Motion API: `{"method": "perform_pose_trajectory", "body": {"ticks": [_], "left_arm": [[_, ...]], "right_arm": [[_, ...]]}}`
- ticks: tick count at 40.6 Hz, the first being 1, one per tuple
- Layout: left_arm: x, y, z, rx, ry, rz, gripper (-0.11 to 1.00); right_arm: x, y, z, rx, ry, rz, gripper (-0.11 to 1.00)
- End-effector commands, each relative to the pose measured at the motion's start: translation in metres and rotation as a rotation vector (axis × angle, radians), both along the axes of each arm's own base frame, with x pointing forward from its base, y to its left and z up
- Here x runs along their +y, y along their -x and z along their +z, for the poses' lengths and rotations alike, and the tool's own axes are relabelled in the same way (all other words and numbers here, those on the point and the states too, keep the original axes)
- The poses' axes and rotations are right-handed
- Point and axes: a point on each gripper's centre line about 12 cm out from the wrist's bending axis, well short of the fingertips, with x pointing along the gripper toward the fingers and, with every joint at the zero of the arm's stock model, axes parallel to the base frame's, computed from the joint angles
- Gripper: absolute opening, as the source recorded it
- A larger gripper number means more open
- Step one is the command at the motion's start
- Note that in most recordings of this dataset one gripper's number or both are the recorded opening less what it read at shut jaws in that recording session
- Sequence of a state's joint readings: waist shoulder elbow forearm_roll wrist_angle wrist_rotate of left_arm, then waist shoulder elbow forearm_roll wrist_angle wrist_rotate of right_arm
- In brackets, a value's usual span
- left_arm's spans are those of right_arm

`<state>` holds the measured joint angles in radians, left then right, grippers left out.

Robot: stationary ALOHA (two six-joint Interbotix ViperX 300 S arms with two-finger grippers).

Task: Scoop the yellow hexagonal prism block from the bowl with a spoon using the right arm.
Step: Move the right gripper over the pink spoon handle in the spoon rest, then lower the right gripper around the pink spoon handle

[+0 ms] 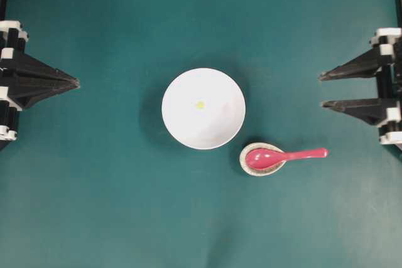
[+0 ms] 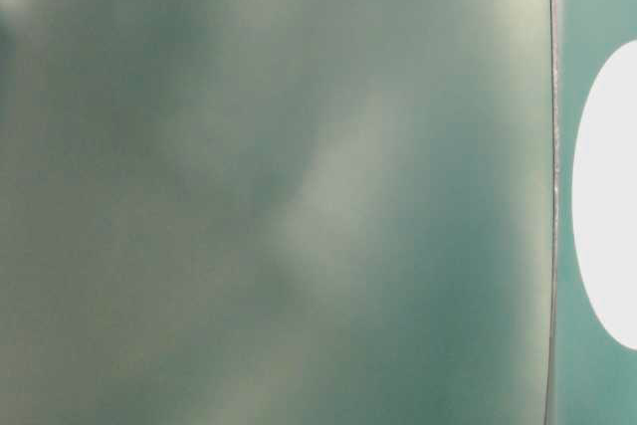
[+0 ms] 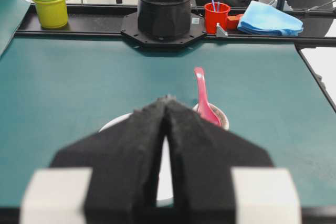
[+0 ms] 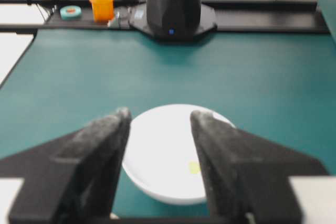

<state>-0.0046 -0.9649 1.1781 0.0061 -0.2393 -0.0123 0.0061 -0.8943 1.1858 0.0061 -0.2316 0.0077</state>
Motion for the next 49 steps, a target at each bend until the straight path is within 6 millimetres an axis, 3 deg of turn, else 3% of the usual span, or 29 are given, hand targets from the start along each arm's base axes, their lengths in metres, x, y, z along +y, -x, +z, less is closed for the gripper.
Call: {"method": "perform_pose_trajectory", "body": {"ticks": [1,8,29,36,49], "left_arm": [[0.000,-0.003,0.011,-0.029,-0.001,-0.002,0.00],[0.000,-0.003,0.011,-0.029,-0.003,-0.002,0.00],[0.000,-0.003,0.010,-0.022,-0.018,-0.001,0.00],[0.000,-0.004,0.011,-0.022,-0.018,0.000,0.00],[0.000,-0.004,0.011,-0.022,-0.017,0.000,0.00]], "right_arm": [[0.000,-0.007,-0.005,0.023,-0.013,-0.002,0.55],[0.005,-0.016,-0.022,0.046,-0.023,0.016,0.55],[0.036,-0.022,-0.099,0.201,-0.084,0.095,0.55],[0.048,-0.023,-0.118,0.272,-0.075,0.133,0.55],[0.053,-0.018,-0.147,0.336,-0.072,0.125,0.55]]}}
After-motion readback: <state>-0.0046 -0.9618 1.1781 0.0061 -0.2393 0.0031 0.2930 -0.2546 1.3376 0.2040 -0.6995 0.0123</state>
